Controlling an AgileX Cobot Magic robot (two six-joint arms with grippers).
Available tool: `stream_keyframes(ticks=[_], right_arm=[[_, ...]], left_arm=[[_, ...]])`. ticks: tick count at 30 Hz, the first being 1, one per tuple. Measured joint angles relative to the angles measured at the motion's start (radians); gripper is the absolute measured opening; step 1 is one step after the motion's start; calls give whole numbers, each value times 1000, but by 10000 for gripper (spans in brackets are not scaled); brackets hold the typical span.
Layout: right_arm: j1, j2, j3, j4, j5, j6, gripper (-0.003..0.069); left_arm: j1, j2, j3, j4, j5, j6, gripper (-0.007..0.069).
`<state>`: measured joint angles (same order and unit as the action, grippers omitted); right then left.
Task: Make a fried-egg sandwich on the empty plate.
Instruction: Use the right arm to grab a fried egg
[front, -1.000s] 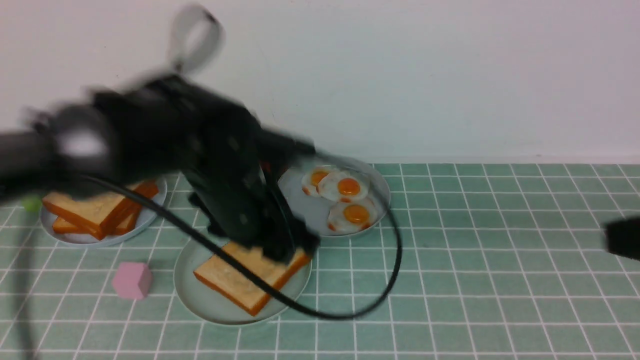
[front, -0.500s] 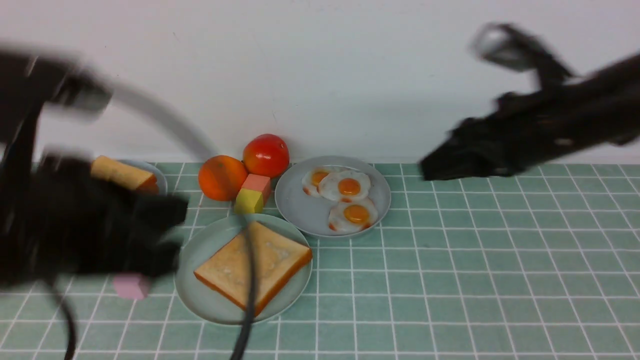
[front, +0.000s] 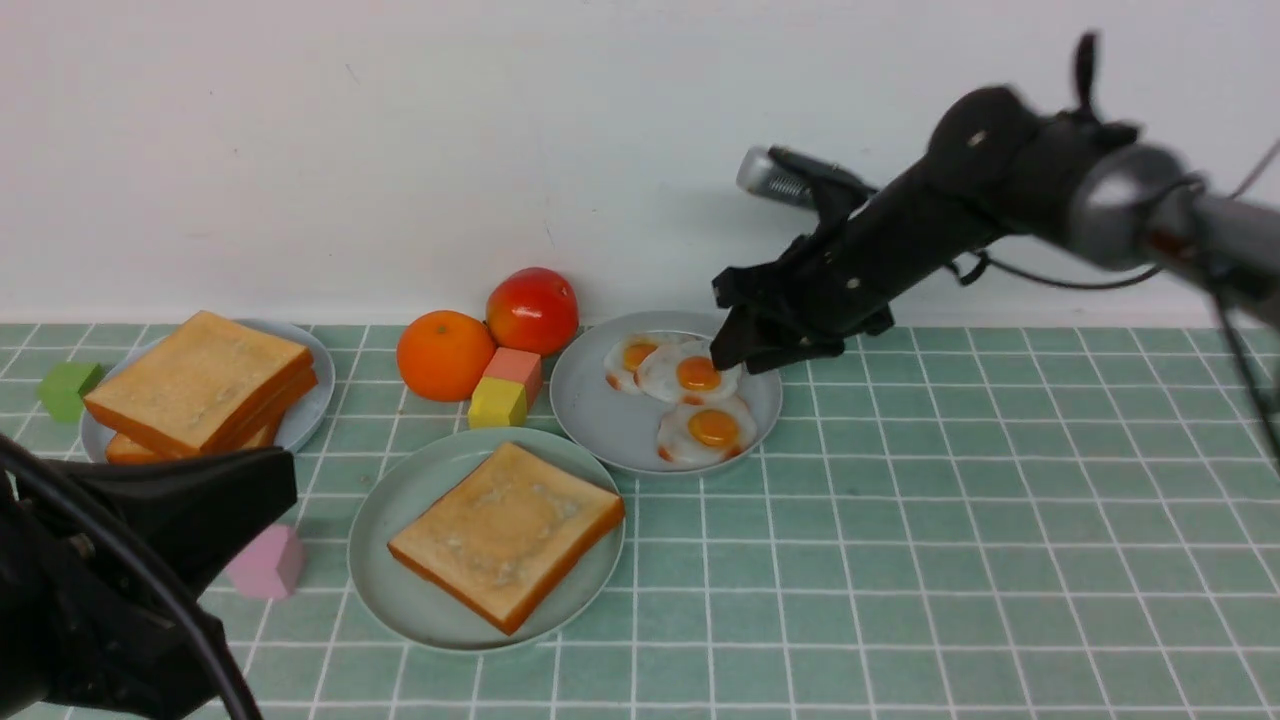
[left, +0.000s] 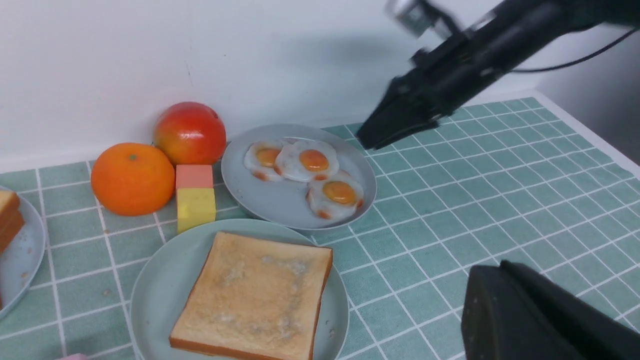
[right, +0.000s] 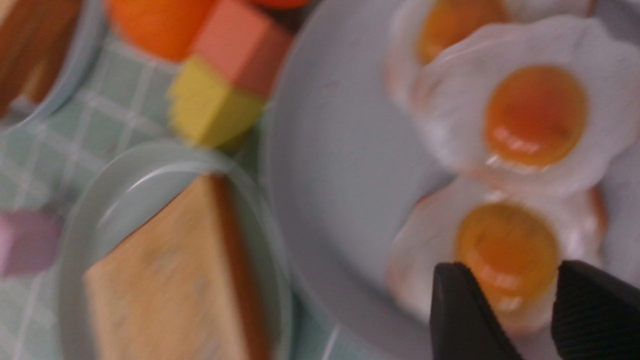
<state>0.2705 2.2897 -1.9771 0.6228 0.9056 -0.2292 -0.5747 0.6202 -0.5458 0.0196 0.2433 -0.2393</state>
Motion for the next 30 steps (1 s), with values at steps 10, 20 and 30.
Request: stream_keyframes(ticks=[10, 20, 30], right_arm=[[0, 161, -184, -104, -38, 152, 335], [0, 201, -188, -105, -132, 180, 339], [0, 202, -190, -87, -160, 184, 340]], left_arm=[[0, 0, 0, 12, -2, 0, -13], [0, 0, 1, 20, -9, 0, -13], [0, 0, 1, 20, -9, -2, -13]])
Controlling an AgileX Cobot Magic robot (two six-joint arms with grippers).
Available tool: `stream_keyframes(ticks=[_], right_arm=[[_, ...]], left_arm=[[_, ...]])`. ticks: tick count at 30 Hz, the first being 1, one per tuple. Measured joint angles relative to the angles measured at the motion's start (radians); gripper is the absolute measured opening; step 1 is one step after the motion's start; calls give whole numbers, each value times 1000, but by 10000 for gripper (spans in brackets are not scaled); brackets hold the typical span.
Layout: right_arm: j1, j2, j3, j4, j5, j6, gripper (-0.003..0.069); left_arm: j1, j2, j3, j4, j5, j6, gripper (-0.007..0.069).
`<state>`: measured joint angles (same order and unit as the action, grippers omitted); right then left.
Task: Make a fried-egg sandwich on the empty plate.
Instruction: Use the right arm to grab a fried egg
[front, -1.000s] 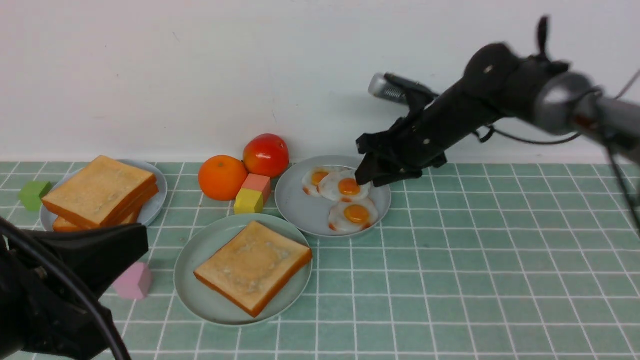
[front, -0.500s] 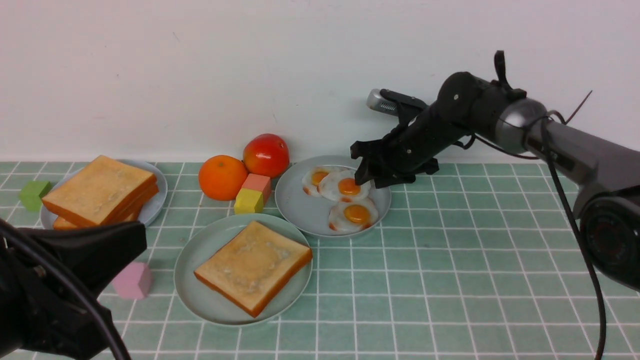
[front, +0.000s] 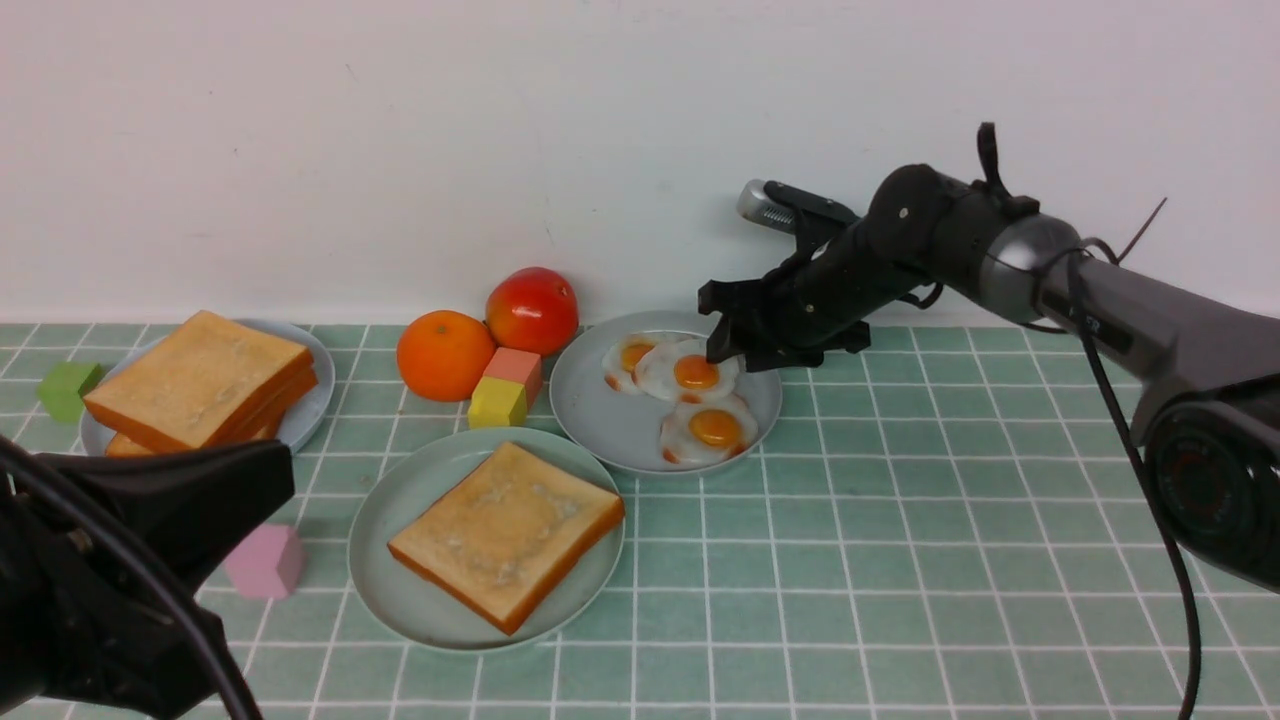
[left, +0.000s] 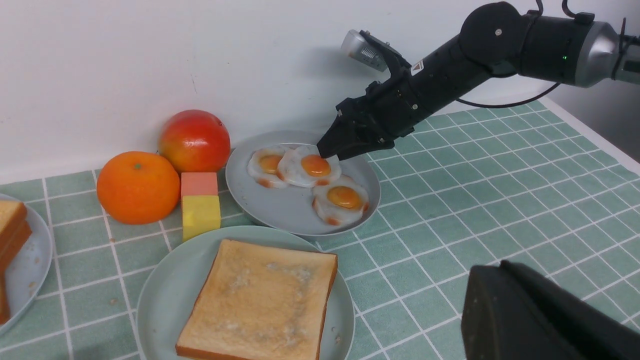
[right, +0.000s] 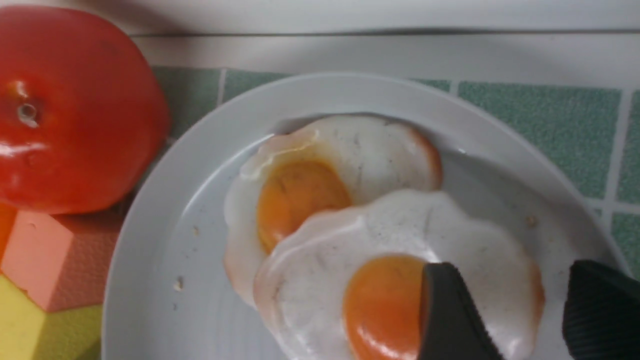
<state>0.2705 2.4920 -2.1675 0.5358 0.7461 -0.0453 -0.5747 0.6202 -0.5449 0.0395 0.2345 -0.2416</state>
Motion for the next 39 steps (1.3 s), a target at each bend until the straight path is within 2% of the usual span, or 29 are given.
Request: stream_keyframes(ticks=[23, 26, 28, 30, 33, 39], right_arm=[[0, 30, -11, 59, -37, 22, 330], [-1, 30, -11, 67, -37, 22, 297], [-1, 31, -11, 67, -38, 22, 251], [-1, 33, -11, 65, -36, 22, 176], [-1, 33, -11, 66, -36, 22, 127], [-9, 31, -11, 74, -23, 18, 114]], left_arm=[[0, 0, 0, -1, -1, -1, -13], [0, 0, 0, -1, -1, -1, -13], [0, 0, 0, -1, -1, -1, -13], [0, 0, 0, -1, -1, -1, -13], [0, 0, 0, -1, -1, -1, -13], [0, 0, 0, -1, -1, -1, -13]])
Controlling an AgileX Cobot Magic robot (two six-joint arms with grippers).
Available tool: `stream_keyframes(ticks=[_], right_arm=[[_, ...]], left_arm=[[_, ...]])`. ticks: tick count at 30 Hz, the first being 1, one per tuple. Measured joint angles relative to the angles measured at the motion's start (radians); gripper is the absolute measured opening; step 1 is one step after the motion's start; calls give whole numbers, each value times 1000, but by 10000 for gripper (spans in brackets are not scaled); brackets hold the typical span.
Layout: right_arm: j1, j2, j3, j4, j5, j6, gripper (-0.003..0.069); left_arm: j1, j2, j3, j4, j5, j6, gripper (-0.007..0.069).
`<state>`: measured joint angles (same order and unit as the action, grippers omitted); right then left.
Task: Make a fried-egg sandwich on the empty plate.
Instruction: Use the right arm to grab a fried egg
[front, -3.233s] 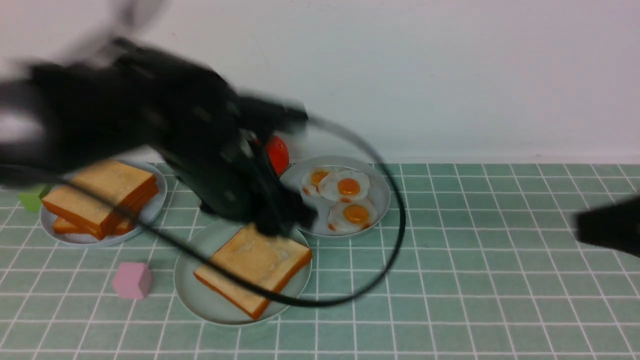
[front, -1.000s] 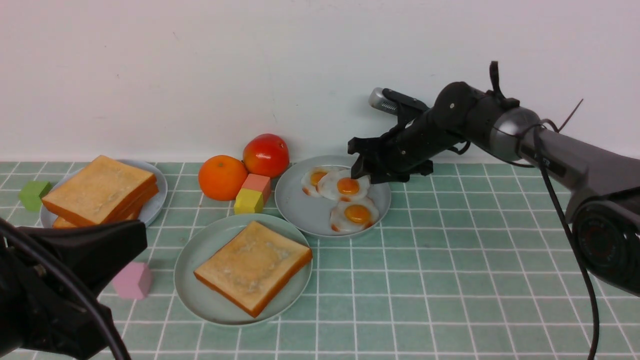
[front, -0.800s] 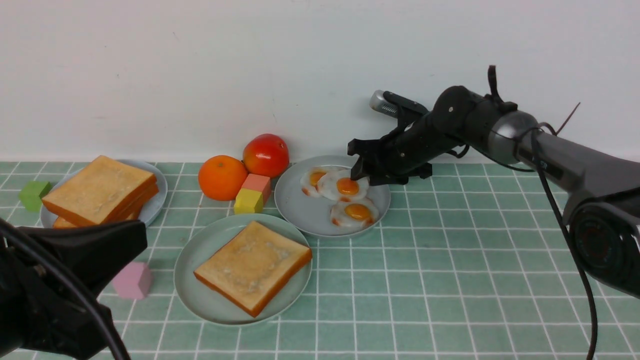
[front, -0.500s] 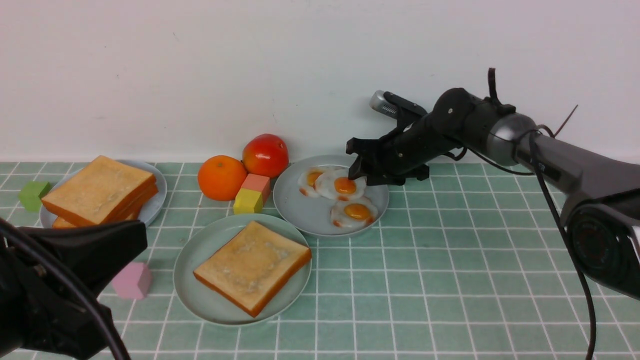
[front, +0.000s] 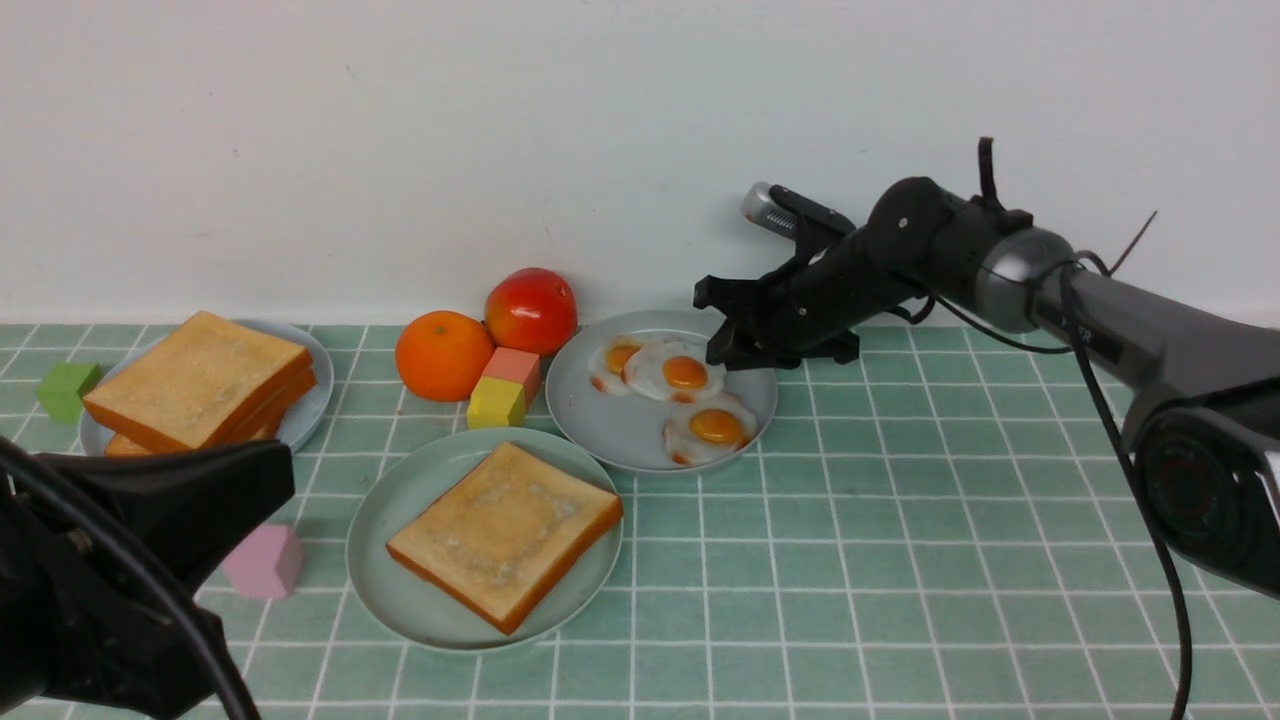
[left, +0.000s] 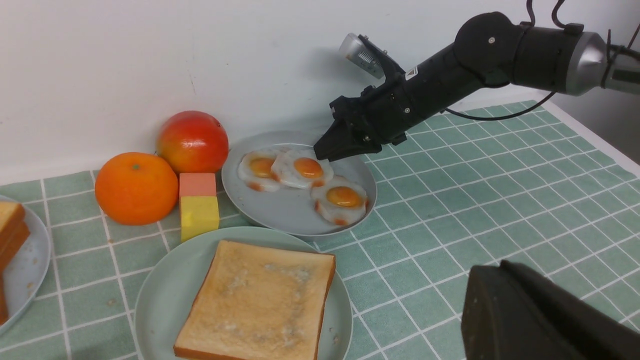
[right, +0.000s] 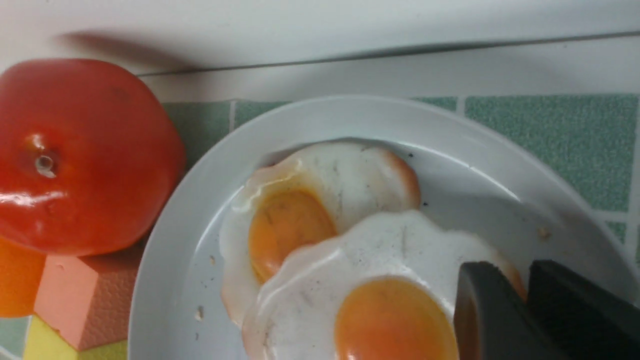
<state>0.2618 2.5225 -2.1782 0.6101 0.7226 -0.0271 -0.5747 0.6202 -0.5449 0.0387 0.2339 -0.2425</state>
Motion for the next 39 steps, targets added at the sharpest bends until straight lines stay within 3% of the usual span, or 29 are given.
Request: stream_keyframes(ticks=[4, 9, 13, 21, 27, 33, 34, 39], right_arm=[[-4, -32, 0, -5, 51, -46, 57], [-7, -80, 0, -24, 97, -90, 50], [-10, -119, 0, -46, 140, -102, -1], [-11, -143, 0, -53, 198, -121, -6], [43, -145, 0, -91, 303, -231, -2], [198, -150, 0, -365, 315, -290, 6], [233, -150, 0, -465, 309, -294, 13], [327, -150, 1, -707, 241, -233, 98]], left_arm=[[0, 0, 0, 0, 0, 0, -10], [0, 0, 0, 0, 0, 0, -6], [0, 0, 0, 0, 0, 0, -3], [0, 0, 0, 0, 0, 0, 1], [0, 0, 0, 0, 0, 0, 4], [0, 0, 0, 1, 0, 0, 6], [0, 0, 0, 1, 0, 0, 6], [0, 0, 0, 1, 0, 0, 8]])
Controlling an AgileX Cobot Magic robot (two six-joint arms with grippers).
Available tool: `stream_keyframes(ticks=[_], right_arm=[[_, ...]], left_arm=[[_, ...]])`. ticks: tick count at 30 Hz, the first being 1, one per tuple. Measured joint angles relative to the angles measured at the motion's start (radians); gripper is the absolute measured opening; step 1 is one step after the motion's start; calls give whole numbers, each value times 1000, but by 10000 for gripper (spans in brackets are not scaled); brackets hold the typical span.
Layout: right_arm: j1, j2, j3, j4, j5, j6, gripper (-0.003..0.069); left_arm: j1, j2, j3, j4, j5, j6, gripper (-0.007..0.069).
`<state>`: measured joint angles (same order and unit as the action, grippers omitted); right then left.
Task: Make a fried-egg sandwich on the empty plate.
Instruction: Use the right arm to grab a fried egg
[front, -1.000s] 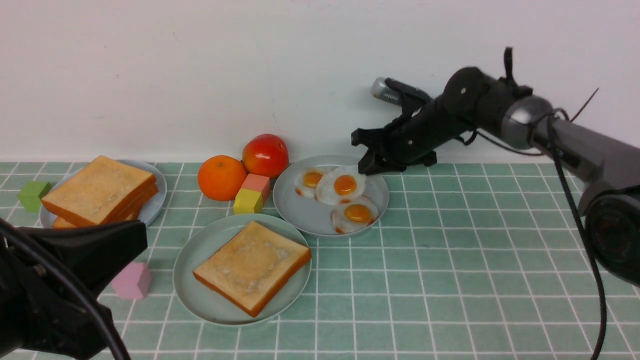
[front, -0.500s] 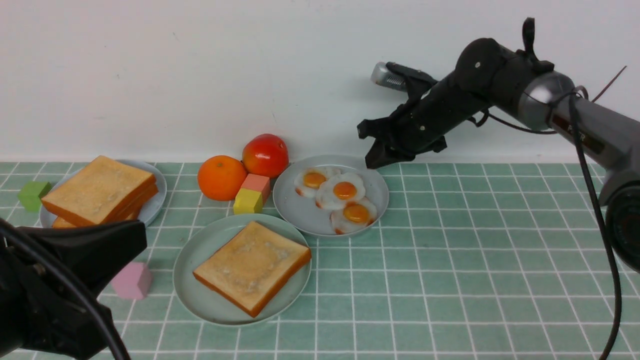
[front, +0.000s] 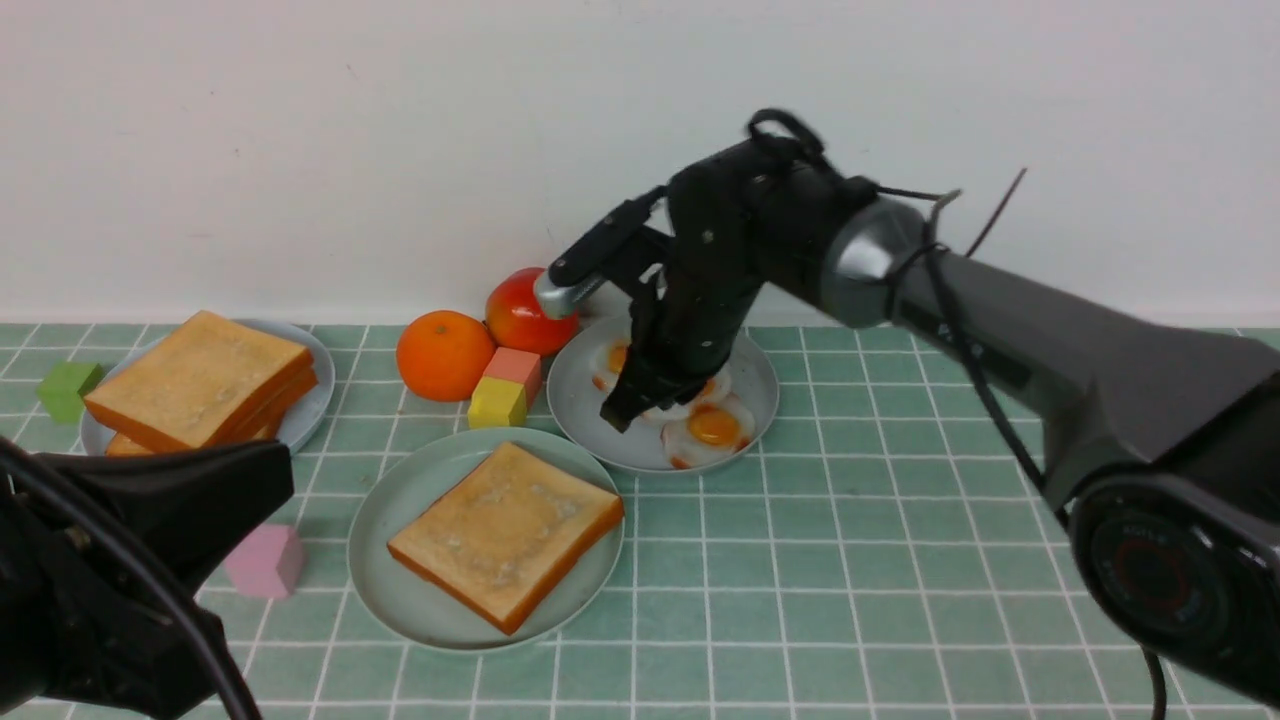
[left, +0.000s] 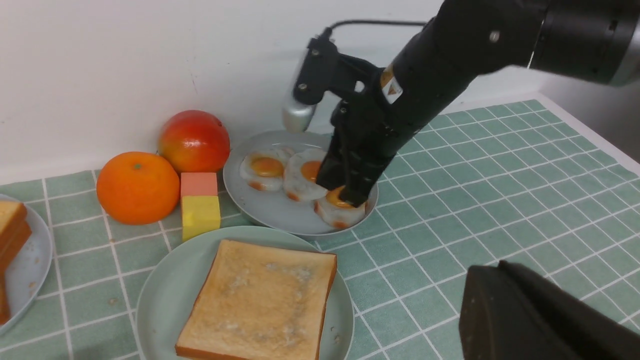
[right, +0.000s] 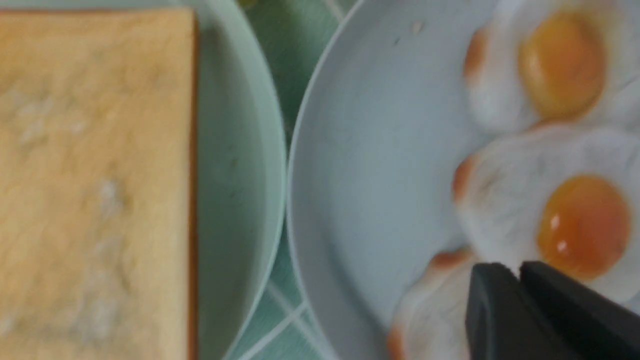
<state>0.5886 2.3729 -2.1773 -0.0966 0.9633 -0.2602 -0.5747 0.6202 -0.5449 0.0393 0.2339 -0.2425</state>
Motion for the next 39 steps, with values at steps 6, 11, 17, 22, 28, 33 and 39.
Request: stream_keyframes(ticks=[6, 11, 17, 22, 28, 33, 39], right_arm=[[2, 11, 0, -57, -79, 49, 335], [1, 54, 0, -79, -121, 49, 512], [1, 92, 1, -79, -139, 49, 577], [1, 97, 1, -97, -143, 49, 551], [2, 112, -2, -140, -152, 49, 484], [6, 119, -4, -190, -148, 49, 403], [10, 126, -4, -200, -137, 49, 230]], left_arm=[[0, 0, 0, 2, 9, 0, 15], [0, 0, 0, 2, 23, 0, 15], [0, 0, 1, 2, 23, 0, 15], [0, 0, 1, 2, 23, 0, 17], [0, 0, 1, 3, 24, 0, 18], [0, 0, 1, 3, 26, 0, 18], [0, 0, 1, 3, 30, 0, 21]])
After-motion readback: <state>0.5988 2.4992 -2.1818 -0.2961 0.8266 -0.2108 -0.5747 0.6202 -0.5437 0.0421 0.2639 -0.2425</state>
